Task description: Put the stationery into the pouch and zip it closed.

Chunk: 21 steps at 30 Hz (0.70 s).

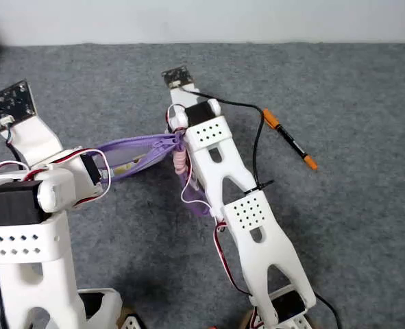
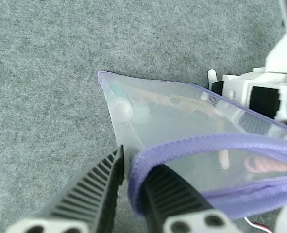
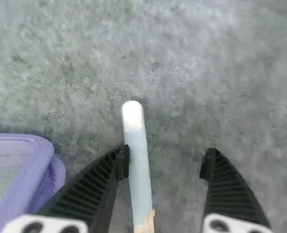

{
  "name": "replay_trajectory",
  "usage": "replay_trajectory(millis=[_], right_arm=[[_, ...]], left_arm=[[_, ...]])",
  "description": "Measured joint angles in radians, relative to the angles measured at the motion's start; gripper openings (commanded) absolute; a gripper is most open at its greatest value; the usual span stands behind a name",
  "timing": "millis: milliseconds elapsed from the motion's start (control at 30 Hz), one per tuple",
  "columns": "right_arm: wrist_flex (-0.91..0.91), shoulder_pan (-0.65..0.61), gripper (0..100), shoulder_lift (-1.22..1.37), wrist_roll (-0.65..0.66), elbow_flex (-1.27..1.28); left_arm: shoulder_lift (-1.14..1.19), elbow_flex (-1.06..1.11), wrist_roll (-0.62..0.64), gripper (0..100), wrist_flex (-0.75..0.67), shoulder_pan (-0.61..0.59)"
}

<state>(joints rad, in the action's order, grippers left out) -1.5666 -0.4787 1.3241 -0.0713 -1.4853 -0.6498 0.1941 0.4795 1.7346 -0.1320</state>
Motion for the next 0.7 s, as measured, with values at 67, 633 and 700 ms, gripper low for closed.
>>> replay_trajectory(millis=[67,633,700], right_arm=[[0.011,0.0,8.2,0.02,0.015,-0.002],[-0.184,0.12,0.8,0.04,0.034,-0.146],[-0.184,0.143,0.8,0.04,0.034,-0.149]], left_arm=[[0.0,0.0,0.0,1,0.0,0.0],[0.0,0.0,0.0,1,0.0,0.002],[0.0,0.0,0.0,1,0.0,0.002]])
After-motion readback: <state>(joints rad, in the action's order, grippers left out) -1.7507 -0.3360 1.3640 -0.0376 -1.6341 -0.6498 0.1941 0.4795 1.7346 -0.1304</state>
